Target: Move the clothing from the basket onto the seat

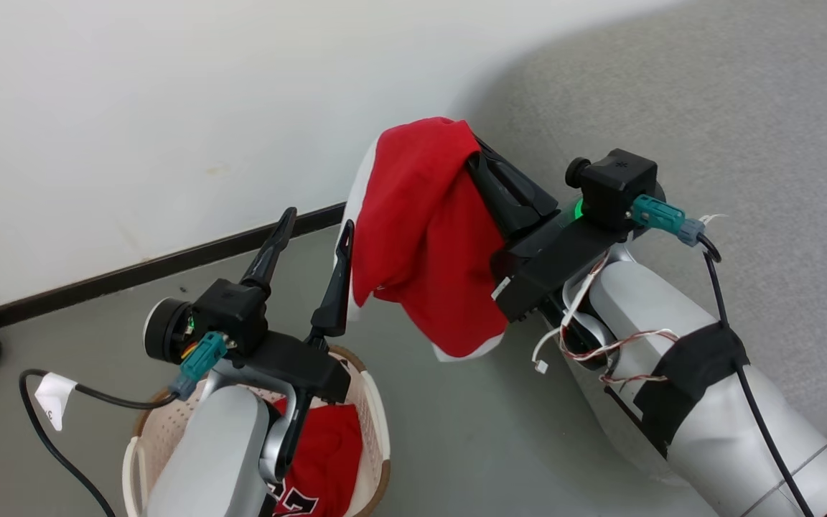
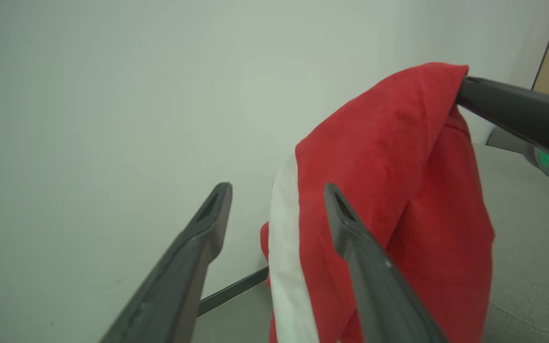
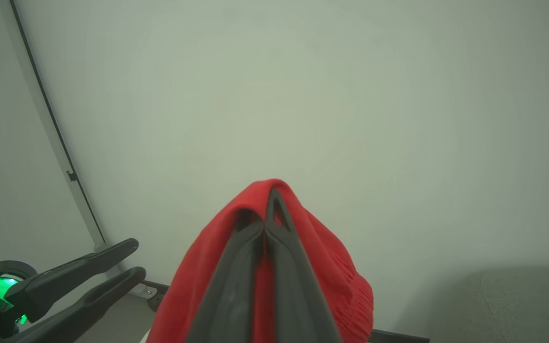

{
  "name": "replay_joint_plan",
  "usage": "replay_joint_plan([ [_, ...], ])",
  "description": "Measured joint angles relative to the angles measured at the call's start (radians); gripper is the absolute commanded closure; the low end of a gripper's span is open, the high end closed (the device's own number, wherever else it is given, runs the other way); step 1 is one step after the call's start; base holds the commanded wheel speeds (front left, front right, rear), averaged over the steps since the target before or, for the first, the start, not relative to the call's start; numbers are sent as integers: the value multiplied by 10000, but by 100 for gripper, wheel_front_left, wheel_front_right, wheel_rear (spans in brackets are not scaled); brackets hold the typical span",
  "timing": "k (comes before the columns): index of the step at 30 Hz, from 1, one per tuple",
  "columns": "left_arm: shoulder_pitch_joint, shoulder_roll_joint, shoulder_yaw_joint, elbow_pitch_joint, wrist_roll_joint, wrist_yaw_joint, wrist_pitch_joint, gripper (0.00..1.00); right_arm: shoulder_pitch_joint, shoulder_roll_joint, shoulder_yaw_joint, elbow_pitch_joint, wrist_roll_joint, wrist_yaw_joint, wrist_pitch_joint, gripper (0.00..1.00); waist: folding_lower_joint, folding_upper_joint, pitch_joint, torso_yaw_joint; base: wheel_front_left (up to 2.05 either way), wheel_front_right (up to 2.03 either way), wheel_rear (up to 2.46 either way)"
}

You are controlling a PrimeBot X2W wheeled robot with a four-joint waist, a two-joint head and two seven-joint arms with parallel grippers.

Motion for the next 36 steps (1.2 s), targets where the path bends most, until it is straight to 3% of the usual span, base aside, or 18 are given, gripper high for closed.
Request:
replay_joint_plan([
  [15, 97, -38, -222, 27, 0, -90, 0, 0, 210, -75, -270, -138, -247, 0, 0, 100, 0, 0, -145, -2198, 0, 0, 0],
  [21, -199, -144, -819, 309, 36, -190, 0, 0, 593, -694, -899, -474, -535, -6, 0, 100, 0, 0, -102, -2936, 0, 0, 0],
  [36, -901, -209, -1452, 1009, 4, -362, 0, 0, 1031, -1572, -2105, -1377, -895, -372, 0, 100, 0, 1, 439, -3443, 16, 16, 16],
])
